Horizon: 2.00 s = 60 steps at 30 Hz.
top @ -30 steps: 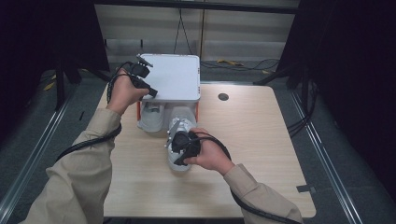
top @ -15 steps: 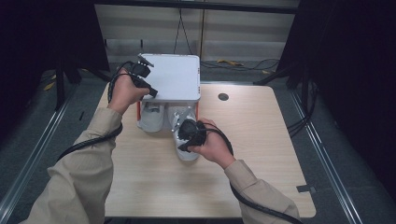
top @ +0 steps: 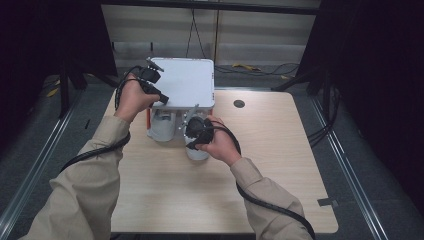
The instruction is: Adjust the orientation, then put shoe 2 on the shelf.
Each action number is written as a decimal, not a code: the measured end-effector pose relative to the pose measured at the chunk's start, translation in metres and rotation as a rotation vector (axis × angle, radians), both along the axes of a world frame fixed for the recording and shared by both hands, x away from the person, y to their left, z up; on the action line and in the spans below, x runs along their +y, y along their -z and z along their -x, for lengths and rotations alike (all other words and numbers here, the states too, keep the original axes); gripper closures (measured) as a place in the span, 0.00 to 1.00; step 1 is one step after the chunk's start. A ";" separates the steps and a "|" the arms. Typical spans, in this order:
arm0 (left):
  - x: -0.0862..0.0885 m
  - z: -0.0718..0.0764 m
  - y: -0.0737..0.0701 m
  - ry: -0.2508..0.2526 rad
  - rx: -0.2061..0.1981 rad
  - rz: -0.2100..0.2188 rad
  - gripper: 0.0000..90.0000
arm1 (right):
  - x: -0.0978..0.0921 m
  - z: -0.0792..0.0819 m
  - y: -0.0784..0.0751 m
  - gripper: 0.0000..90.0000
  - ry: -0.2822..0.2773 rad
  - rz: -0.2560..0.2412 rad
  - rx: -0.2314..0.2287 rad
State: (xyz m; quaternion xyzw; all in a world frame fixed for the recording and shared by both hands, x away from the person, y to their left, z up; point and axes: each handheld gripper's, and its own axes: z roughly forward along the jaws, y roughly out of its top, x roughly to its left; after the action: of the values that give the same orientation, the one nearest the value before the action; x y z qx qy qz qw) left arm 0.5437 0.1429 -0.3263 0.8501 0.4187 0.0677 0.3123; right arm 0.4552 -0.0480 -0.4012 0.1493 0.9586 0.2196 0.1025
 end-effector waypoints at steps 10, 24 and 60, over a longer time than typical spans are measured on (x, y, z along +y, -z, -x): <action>-0.001 0.000 0.001 0.004 -0.003 0.006 1.00 | 0.000 -0.025 0.001 0.76 0.026 -0.017 -0.035; 0.003 -0.002 0.002 0.014 0.006 0.029 1.00 | 0.021 -0.035 0.003 0.77 -0.063 0.019 -0.099; 0.002 -0.001 0.002 -0.006 0.001 0.031 1.00 | -0.028 0.004 -0.010 0.80 0.118 -0.164 -0.039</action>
State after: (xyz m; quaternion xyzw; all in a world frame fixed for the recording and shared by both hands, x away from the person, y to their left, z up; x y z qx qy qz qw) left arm 0.5443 0.1453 -0.3285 0.8439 0.4223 0.0616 0.3251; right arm 0.4517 -0.0759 -0.3912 0.2090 0.9248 0.2937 0.1213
